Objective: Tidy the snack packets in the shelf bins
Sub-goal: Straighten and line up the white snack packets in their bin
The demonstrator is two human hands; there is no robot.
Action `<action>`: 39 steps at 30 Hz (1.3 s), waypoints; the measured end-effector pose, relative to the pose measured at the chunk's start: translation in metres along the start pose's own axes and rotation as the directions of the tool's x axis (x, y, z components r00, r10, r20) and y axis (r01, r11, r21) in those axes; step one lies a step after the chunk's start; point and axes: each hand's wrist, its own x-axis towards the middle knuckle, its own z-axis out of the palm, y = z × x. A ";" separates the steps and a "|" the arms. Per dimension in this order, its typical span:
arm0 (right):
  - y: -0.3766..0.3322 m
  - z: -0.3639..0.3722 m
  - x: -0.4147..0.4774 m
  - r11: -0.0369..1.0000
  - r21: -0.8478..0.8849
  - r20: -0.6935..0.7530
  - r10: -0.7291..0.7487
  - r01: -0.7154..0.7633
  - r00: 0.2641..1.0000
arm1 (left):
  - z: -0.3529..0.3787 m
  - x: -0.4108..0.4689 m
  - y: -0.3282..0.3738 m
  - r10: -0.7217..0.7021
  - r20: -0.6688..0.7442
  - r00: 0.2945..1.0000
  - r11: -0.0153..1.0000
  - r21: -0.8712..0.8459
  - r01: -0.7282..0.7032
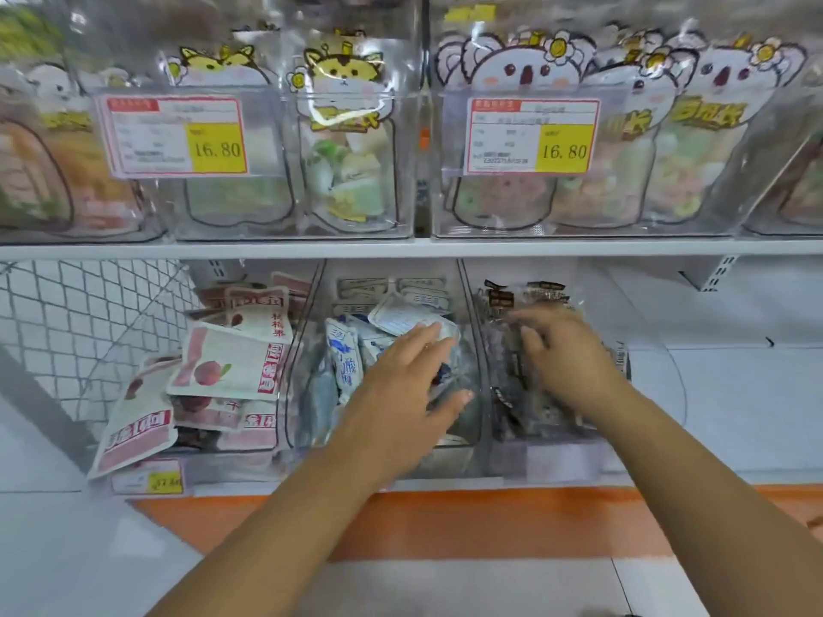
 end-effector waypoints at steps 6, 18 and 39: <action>0.045 0.002 0.019 0.931 -0.361 0.313 0.176 -0.054 0.933 | 0.032 0.035 0.012 0.024 0.107 0.994 0.991 0.129 -0.038; 0.045 -0.004 0.008 0.921 -0.388 0.301 0.087 0.038 0.950 | 0.032 0.034 0.007 0.000 0.137 0.991 0.976 0.216 -0.030; 0.047 0.010 0.011 0.978 -0.205 0.029 -0.021 0.026 0.999 | 0.027 0.038 0.007 0.076 0.131 0.988 0.964 0.244 -0.106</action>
